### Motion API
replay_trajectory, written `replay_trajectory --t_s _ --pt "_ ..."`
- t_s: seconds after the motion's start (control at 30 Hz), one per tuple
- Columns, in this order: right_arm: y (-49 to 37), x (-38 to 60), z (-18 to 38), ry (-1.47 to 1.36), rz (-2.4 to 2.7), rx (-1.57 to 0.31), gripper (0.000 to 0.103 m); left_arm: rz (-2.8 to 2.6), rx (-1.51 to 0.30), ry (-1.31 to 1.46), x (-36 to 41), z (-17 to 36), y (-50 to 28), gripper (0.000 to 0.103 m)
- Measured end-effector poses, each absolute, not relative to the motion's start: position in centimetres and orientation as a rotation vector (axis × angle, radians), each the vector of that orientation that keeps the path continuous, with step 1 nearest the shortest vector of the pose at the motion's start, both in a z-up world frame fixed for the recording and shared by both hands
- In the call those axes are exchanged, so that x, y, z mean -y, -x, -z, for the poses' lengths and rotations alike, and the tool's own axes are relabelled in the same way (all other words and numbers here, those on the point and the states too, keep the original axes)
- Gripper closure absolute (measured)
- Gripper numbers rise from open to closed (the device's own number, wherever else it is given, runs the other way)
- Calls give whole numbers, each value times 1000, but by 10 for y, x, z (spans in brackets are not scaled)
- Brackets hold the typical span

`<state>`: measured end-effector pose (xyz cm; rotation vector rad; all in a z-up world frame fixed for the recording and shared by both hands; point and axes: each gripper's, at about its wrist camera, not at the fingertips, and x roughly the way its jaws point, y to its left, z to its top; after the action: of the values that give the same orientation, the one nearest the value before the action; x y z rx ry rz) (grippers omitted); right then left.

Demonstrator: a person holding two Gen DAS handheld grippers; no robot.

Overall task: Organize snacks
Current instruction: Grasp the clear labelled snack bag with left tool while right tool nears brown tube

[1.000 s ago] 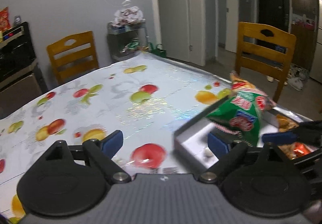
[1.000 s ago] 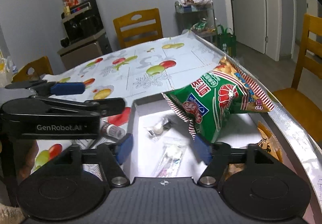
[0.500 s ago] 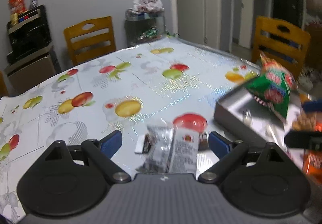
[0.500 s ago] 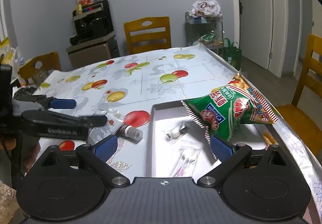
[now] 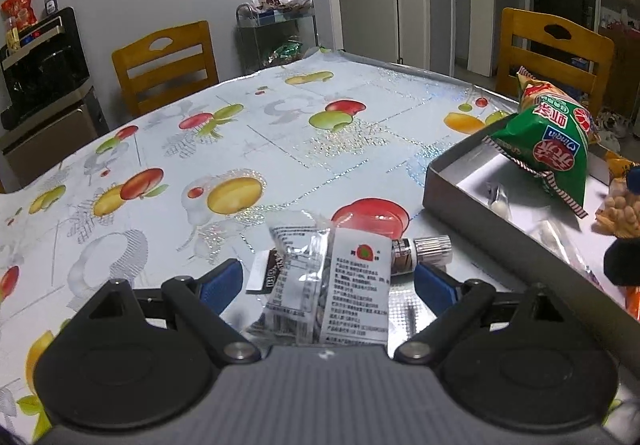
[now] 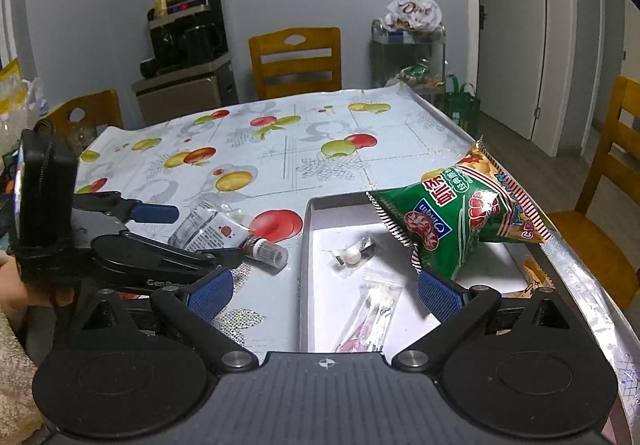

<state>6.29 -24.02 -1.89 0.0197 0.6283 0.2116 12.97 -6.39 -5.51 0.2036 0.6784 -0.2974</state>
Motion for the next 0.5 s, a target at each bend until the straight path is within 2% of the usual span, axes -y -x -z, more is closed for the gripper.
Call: replay_trajectory --t_s 0.13,0.2,0.37,0.5 --pt "-66 236 19 -15 -225 -633 3 305 -671 -184 63 57 -130 10" --pt "-68 233 18 -6 -229 -633 3 311 -677 -174 62 59 -130 13" --pt "-72 225 19 0 -245 -642 3 312 -700 -182 60 64 -130 33" --pt "-72 218 21 14 -254 -646 3 315 -701 -171 55 66 -128 38"
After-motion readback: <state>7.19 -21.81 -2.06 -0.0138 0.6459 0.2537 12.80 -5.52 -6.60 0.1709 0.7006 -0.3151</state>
